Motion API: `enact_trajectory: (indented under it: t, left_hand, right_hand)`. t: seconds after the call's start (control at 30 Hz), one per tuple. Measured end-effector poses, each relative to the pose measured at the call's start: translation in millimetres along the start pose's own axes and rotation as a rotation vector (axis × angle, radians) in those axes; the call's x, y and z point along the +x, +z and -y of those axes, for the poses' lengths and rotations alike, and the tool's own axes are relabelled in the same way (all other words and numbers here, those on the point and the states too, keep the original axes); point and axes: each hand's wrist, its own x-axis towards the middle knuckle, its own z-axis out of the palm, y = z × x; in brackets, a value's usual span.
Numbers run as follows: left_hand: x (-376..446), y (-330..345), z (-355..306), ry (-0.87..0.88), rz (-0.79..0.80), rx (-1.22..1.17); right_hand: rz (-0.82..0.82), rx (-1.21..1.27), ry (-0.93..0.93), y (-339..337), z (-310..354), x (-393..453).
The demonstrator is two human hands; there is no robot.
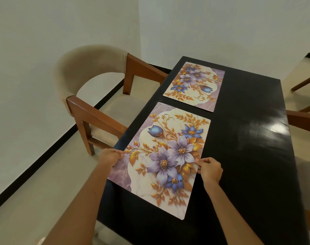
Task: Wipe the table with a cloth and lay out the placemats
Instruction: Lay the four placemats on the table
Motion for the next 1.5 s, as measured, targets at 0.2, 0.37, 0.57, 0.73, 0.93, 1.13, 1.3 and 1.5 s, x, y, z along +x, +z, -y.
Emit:
enact_trajectory:
  t: [0.2, 0.37, 0.57, 0.73, 0.93, 1.13, 1.3, 1.5]
  left_hand:
    - [-3.7, 3.0, 2.4, 0.022, -0.04, 0.015]
    - [-9.2, 6.9, 0.3, 0.036, -0.106, 0.041]
    - [-3.8, 7.6, -0.9, 0.028, -0.116, 0.021]
    - [-3.4, 13.5, 3.5, 0.09, -0.138, 0.056]
    - [-1.9, 14.8, 4.1, 0.11, -0.154, 0.055]
    - [-1.3, 18.4, 6.2, 0.128, -0.165, 0.095]
    - [3.4, 16.4, 8.2, 0.122, -0.147, 0.125]
    - [3.6, 16.6, 10.7, 0.142, -0.148, 0.146]
  right_hand:
    - [0.025, 0.011, -0.043, -5.5, -0.9, -1.8]
    - [0.012, -0.013, -0.048, -4.7, 0.2, -1.4]
    - [0.0, -0.054, -0.071, -2.6, 1.7, -0.9]
    - [0.013, -0.053, -0.074, -3.7, 2.4, 0.2]
    - [0.055, -0.058, -0.039, -5.7, 2.5, 3.5]
    - [0.082, -0.082, 0.013, -6.8, 7.1, 5.7]
    - [0.078, -0.069, 0.062, -7.0, 10.2, 6.4]
    - [0.063, -0.062, 0.057, -6.3, 11.0, 2.3]
